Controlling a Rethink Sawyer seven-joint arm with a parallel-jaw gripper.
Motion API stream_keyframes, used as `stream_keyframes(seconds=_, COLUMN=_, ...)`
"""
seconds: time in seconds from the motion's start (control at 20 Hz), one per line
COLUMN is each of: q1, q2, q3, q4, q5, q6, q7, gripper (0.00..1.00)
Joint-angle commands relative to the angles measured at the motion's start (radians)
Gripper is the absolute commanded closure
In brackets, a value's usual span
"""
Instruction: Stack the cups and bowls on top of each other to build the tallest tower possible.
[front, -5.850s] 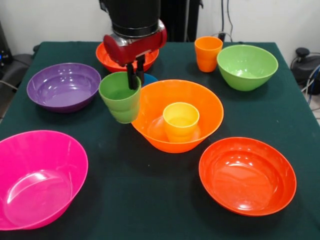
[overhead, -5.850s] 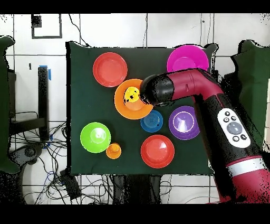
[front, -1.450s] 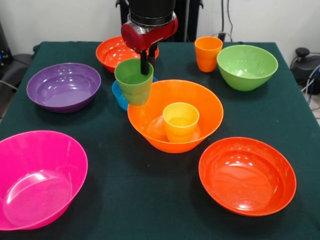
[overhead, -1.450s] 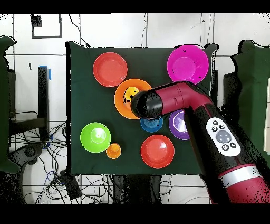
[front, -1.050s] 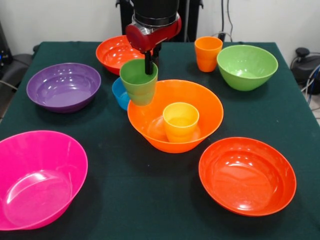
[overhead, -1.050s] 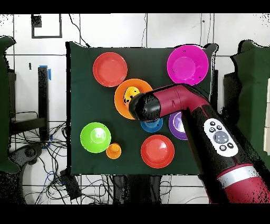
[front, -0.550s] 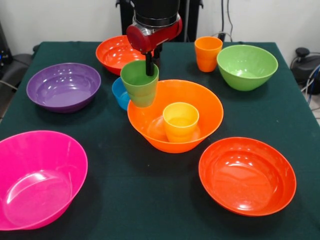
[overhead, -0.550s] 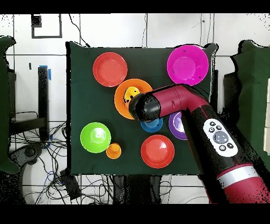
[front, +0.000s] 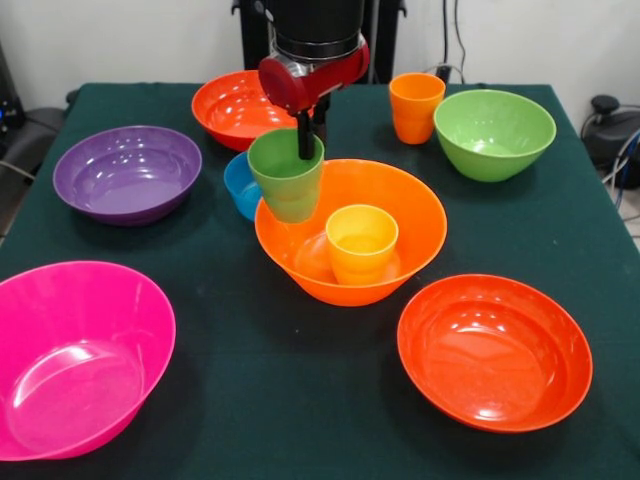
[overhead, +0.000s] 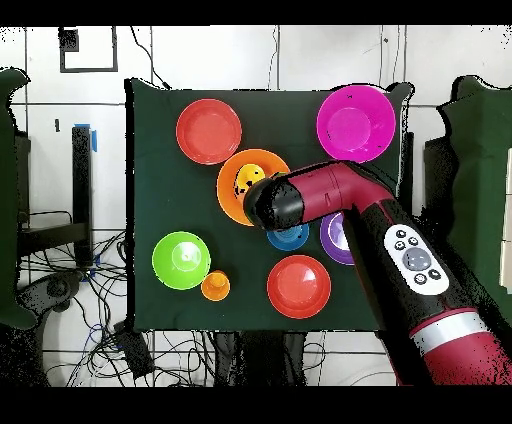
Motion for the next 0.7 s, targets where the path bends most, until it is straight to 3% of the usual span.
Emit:
stream_keyframes(seconds=0.05, q1=0.023, q2=0.063, q3=-0.062, q4=0.054, q5=-0.006, q6=-0.079, q7=0.104, gripper=1.0)
stream_keyframes(seconds=0.7, q1=0.028, q2=0.084, q3=-0.072, q4=0.052, q5=-0.011, q6=-0.127, q7=0.103, gripper=1.0)
